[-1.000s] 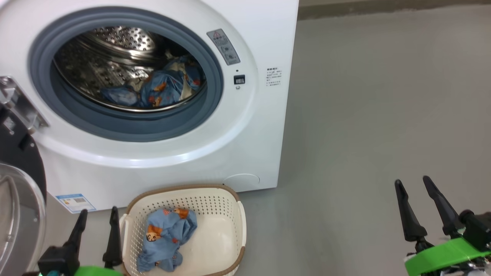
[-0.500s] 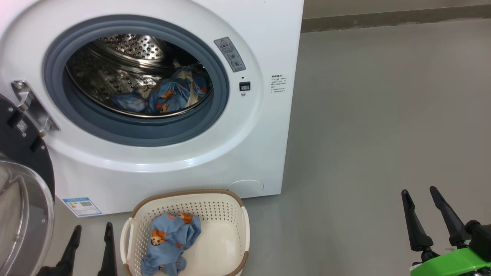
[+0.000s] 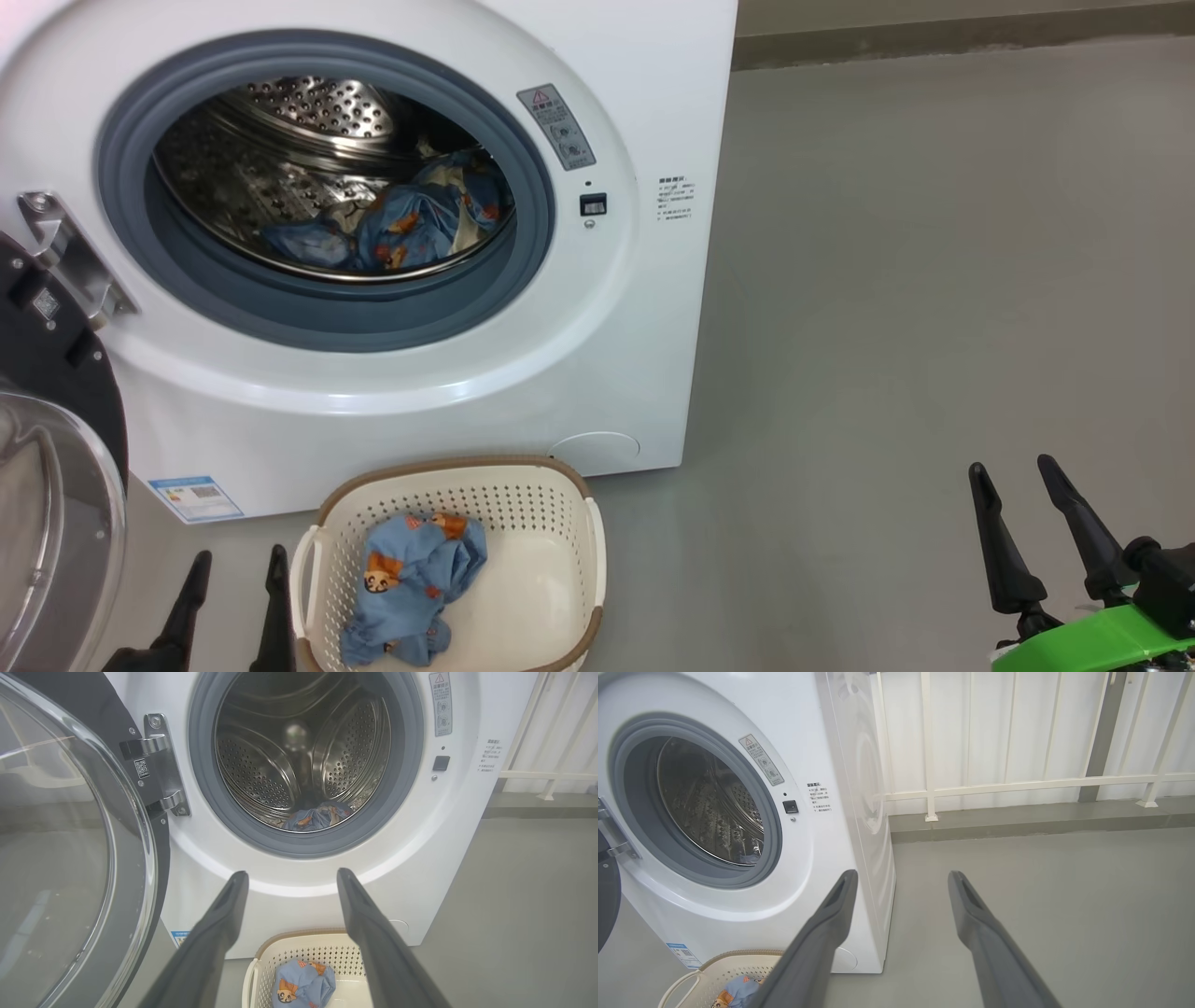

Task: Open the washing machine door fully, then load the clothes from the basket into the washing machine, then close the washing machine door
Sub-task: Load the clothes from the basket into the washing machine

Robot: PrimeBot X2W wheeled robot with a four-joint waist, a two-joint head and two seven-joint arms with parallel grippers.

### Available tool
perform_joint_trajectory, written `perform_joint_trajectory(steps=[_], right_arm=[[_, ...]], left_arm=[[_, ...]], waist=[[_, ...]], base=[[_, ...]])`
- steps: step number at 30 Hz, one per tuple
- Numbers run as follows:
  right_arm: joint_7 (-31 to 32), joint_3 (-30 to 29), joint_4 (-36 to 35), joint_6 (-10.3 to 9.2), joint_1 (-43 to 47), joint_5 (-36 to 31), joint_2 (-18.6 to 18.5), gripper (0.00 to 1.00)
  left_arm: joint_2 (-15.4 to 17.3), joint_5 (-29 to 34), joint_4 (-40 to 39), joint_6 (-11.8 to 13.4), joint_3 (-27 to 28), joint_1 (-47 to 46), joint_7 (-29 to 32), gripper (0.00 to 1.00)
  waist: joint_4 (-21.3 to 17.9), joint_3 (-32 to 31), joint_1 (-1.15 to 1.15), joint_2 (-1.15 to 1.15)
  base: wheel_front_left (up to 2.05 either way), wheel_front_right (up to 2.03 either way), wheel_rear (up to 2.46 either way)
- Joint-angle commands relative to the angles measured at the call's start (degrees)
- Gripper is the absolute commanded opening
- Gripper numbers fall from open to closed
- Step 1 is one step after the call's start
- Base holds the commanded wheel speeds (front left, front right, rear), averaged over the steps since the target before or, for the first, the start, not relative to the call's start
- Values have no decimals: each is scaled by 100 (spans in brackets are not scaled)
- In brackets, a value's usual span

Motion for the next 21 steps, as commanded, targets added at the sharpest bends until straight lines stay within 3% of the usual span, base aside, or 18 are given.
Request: perform_joint_trajectory(steps=[1,21], right_arm=[[-45,138,-161,25,-65,-40,-106,100],[-45,346,-282,25,-1017,13,49,100]], left_arm=[[44,-76,-68,11,146,-119,-37,100],[114,-19,1130,41,-56,-1399,-37,100]], waist=[[-7,43,0,0],[-150,1549,0,0]], base=[[0,0,0],[0,0,0]])
